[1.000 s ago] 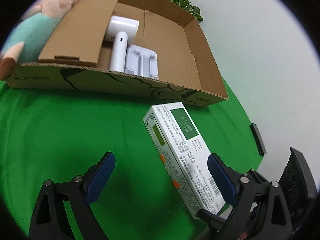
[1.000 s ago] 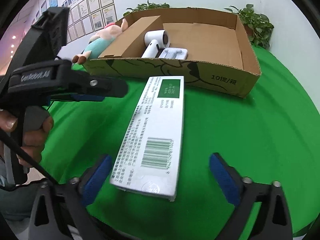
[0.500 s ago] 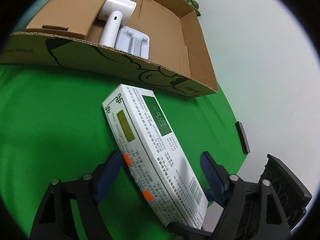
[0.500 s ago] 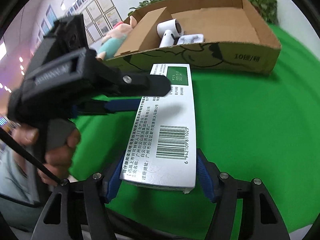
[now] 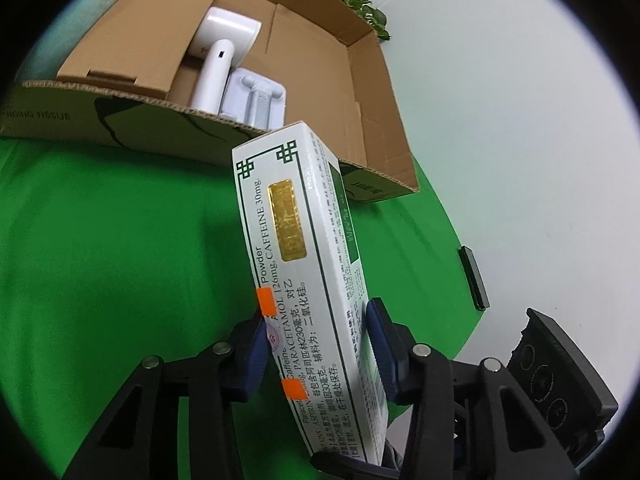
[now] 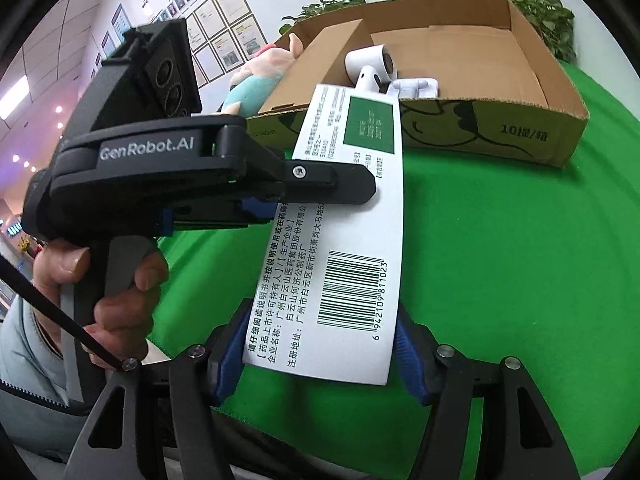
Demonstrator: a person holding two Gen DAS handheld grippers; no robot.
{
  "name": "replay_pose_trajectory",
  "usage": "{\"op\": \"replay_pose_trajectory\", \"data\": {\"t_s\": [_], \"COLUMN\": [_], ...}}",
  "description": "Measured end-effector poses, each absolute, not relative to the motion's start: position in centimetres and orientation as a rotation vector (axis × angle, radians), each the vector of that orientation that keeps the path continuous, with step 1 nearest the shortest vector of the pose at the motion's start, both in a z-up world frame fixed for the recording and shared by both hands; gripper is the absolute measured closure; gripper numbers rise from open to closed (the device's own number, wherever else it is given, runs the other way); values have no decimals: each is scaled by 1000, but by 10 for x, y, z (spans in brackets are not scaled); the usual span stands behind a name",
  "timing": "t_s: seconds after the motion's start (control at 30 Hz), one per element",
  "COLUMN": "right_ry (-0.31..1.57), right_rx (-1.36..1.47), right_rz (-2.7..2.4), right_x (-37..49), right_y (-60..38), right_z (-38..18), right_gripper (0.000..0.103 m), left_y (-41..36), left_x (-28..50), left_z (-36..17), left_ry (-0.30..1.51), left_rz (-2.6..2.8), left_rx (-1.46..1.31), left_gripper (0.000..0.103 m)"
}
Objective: Organize objects
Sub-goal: 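Grasp the white medicine box with the right gripper and lift it, then carry the medicine box with the right gripper over the open box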
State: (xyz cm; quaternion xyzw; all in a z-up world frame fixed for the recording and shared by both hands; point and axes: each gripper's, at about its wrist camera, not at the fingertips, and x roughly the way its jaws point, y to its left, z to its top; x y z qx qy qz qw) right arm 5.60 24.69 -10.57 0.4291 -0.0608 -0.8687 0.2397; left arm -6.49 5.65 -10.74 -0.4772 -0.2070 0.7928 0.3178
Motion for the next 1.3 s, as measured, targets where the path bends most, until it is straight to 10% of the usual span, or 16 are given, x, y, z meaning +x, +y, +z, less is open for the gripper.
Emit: {"op": "replay_pose_trajectory", "data": {"t_s": [1.3], "right_ry": [-133], "right_rx": [1021], "right_rz": [-2452], "right_x": [37], "right_y": [255], "right_z": [-72], "right_gripper": [42], "left_y": [70], "left_x": [-77], "left_z": [-38], "left_ry": [-413], "left_rz": [2189], "left_rx": [-1122], "left_gripper": [60]}}
